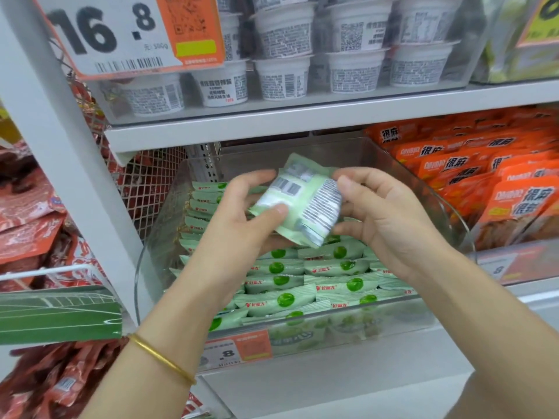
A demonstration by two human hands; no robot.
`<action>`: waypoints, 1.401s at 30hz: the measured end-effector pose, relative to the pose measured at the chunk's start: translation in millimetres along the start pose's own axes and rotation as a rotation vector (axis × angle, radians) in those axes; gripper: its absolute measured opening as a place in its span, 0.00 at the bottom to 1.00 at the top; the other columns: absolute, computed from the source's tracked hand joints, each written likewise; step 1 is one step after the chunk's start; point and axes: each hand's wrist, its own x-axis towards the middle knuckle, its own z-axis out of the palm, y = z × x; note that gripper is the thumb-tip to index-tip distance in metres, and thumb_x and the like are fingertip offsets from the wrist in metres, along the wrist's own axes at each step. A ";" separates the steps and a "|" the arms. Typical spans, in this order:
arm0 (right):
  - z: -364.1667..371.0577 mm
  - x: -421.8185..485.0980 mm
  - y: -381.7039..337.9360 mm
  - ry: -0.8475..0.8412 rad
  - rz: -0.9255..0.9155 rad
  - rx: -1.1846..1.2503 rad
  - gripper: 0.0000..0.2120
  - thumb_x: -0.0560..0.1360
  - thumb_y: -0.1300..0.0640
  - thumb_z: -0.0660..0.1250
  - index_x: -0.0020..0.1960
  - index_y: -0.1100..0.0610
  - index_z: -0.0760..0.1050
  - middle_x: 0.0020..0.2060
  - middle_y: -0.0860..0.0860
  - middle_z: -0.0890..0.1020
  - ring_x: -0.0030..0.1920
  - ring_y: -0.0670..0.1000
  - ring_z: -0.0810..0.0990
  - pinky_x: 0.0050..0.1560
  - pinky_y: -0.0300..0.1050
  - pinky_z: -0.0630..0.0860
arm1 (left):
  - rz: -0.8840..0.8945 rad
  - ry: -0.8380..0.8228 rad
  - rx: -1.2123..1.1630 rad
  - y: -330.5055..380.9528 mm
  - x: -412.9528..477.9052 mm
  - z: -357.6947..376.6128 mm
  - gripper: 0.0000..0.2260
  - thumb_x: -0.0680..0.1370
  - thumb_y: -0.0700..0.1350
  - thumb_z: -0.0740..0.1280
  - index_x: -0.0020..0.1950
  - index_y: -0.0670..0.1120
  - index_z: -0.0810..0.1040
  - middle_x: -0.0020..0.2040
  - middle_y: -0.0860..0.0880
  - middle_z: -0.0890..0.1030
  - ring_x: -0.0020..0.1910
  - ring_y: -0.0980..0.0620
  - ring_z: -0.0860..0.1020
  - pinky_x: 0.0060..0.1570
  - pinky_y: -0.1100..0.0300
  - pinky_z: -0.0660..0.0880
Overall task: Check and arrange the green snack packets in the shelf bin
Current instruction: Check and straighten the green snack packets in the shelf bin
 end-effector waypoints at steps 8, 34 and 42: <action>-1.4 4.5 3.9 -0.106 -0.125 -0.488 0.26 0.69 0.71 0.69 0.57 0.44 0.77 0.57 0.46 0.77 0.50 0.40 0.80 0.46 0.33 0.77 | -0.302 0.189 -0.240 -0.3 12.3 -7.0 0.06 0.80 0.35 0.60 0.54 0.39 0.75 0.36 0.45 0.80 0.26 0.55 0.77 0.23 0.66 0.71; 55.9 139.7 33.0 -0.156 -0.492 -1.654 0.20 0.77 0.54 0.64 0.68 0.53 0.67 0.61 0.56 0.75 0.61 0.58 0.74 0.53 0.47 0.72 | -0.272 -0.003 1.387 -43.7 94.5 -47.0 0.24 0.83 0.49 0.47 0.78 0.47 0.46 0.78 0.51 0.43 0.77 0.50 0.44 0.75 0.50 0.43; 55.9 154.7 37.1 -0.305 -0.491 -1.793 0.18 0.75 0.47 0.66 0.61 0.55 0.71 0.55 0.54 0.78 0.55 0.57 0.76 0.49 0.44 0.71 | -0.209 0.047 1.275 -43.7 92.3 -51.0 0.22 0.82 0.46 0.50 0.77 0.46 0.56 0.78 0.52 0.50 0.76 0.49 0.52 0.75 0.53 0.47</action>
